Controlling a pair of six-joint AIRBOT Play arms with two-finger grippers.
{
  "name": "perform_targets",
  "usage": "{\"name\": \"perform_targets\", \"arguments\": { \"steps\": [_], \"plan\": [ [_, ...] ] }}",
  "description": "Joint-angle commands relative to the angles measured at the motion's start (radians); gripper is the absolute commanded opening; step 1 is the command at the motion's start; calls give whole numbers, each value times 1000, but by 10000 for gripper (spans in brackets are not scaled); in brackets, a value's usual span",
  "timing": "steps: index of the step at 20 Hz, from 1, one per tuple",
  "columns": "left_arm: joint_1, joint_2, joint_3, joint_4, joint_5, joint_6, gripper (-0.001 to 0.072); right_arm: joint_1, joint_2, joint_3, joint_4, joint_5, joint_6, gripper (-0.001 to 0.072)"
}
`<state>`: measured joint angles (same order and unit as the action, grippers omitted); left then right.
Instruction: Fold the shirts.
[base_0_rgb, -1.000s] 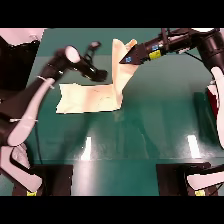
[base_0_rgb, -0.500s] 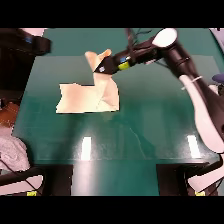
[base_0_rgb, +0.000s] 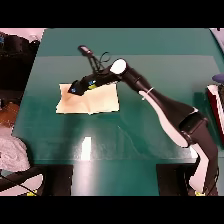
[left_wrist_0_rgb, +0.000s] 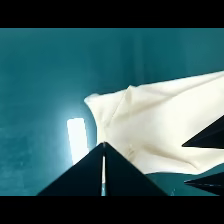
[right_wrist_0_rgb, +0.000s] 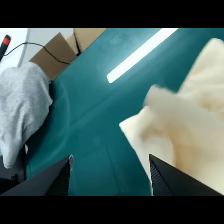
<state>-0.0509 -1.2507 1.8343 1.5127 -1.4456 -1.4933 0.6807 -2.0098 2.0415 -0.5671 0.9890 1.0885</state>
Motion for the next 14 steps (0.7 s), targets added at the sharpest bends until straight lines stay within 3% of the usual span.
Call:
{"name": "perform_targets", "arguments": {
  "steps": [1,5,8,14],
  "plan": [
    [2,4,1,3,-53,1,27,-17,17,-11,-11,53,-15,563],
    [2,4,1,2,-47,0,28,-193,174,-241,-83,194,5,554],
    [2,4,1,2,-35,0,28,-343,272,-442,-148,197,74,554],
    [2,2,-2,-6,3,0,27,-492,274,-704,-74,156,127,557]
  ]
}}
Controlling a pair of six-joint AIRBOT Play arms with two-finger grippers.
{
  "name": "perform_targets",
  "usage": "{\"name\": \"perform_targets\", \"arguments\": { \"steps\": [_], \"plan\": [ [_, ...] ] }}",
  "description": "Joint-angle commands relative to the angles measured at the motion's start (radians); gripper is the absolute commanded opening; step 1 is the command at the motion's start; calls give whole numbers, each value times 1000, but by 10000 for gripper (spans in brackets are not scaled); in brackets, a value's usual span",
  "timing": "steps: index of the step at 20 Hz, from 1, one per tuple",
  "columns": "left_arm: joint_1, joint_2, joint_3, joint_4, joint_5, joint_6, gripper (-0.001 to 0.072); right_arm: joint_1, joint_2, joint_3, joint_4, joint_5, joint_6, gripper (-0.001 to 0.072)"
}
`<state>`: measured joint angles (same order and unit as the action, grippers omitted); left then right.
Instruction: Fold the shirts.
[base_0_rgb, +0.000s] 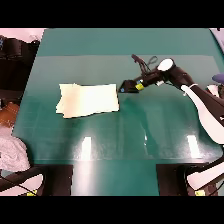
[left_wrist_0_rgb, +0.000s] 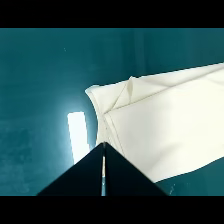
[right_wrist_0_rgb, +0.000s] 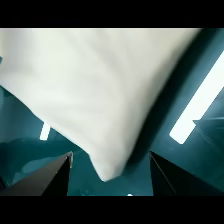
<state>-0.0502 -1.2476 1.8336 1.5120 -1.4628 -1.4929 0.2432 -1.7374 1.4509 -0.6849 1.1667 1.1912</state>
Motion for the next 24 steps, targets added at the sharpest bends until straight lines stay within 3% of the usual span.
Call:
{"name": "perform_targets", "arguments": {
  "steps": [1,11,14,15,20,24],
  "plan": [
    [1,-3,-1,-6,20,0,28,-46,-16,-128,89,-42,24,557],
    [1,-3,-1,-8,3,2,28,189,-316,177,280,-100,55,548],
    [1,-3,-1,-9,2,2,28,222,-328,230,292,-157,39,197],
    [1,-3,-1,-8,-2,3,27,222,-328,252,292,-157,15,13],
    [1,-3,-1,-8,-17,8,27,128,-293,368,267,-61,8,14],
    [1,-3,-1,-8,-23,8,28,-74,-140,369,-3,43,82,14]
  ]
}}
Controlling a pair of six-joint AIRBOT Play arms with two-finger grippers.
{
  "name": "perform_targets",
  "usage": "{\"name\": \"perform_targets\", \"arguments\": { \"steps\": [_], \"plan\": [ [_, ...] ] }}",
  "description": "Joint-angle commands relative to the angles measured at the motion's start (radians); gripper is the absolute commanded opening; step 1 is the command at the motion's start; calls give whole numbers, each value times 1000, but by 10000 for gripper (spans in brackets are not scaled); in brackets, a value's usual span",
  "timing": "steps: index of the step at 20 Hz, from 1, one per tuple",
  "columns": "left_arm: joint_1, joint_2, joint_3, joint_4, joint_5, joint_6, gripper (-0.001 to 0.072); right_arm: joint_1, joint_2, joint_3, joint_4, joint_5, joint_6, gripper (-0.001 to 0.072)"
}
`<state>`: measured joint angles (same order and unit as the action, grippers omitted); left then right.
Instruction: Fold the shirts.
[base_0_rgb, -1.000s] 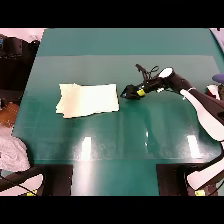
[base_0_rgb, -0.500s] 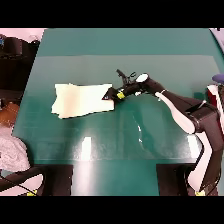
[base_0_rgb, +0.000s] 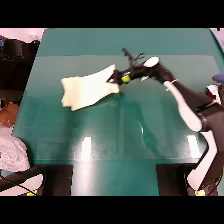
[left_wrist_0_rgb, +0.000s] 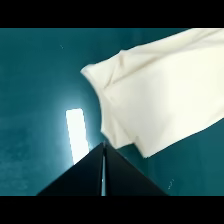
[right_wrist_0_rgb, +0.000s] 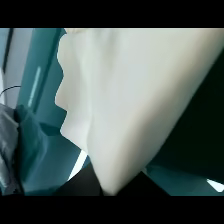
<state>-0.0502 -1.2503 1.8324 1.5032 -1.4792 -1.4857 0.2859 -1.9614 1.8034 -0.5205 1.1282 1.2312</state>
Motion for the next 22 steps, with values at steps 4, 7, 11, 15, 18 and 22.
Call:
{"name": "perform_targets", "arguments": {
  "steps": [4,7,11,15,18,22],
  "plan": [
    [1,0,0,0,-33,0,28,-370,244,17,-371,138,80,14],
    [1,0,0,-24,-33,-3,28,-562,325,17,-400,119,80,14],
    [1,0,0,-102,-33,-5,27,-771,337,17,-396,87,76,14],
    [1,0,0,-153,-42,-7,28,-877,319,17,-396,2,30,14],
    [1,0,0,-162,-77,-8,28,-911,319,17,-394,-130,3,13],
    [1,0,0,-165,-131,-10,27,-922,319,54,-387,-293,-92,14]
  ]
}}
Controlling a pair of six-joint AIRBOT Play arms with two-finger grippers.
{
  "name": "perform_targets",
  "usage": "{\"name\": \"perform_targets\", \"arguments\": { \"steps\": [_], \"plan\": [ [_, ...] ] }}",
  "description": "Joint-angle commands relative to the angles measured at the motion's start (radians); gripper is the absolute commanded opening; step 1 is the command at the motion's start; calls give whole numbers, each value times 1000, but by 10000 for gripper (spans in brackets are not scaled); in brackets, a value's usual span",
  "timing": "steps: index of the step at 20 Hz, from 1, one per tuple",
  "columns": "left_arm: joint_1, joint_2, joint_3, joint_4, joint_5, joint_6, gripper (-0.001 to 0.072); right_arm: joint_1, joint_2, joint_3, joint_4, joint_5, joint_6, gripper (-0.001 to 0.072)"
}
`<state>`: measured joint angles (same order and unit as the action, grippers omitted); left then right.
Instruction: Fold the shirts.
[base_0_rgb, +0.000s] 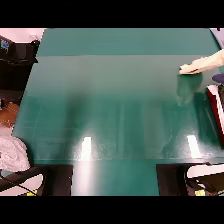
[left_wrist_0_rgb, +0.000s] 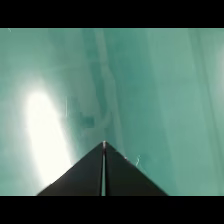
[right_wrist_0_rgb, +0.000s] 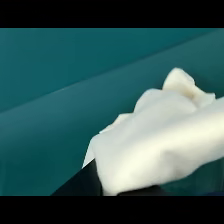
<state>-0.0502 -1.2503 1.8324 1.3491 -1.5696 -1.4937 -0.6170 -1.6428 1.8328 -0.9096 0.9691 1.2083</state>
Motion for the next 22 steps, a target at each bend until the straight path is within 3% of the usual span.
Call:
{"name": "perform_targets", "arguments": {
  "steps": [1,8,13,22],
  "plan": [
    [1,0,0,-11,-52,-3,28,-19,0,53,2,-166,-104,14],
    [1,0,0,-19,-71,-45,27,-49,5,278,2,-261,-137,15],
    [1,0,0,-23,-83,-48,28,-120,102,153,2,-283,-171,15],
    [1,0,0,-23,-72,-44,28,-224,200,149,1,30,-249,15]
  ]
}}
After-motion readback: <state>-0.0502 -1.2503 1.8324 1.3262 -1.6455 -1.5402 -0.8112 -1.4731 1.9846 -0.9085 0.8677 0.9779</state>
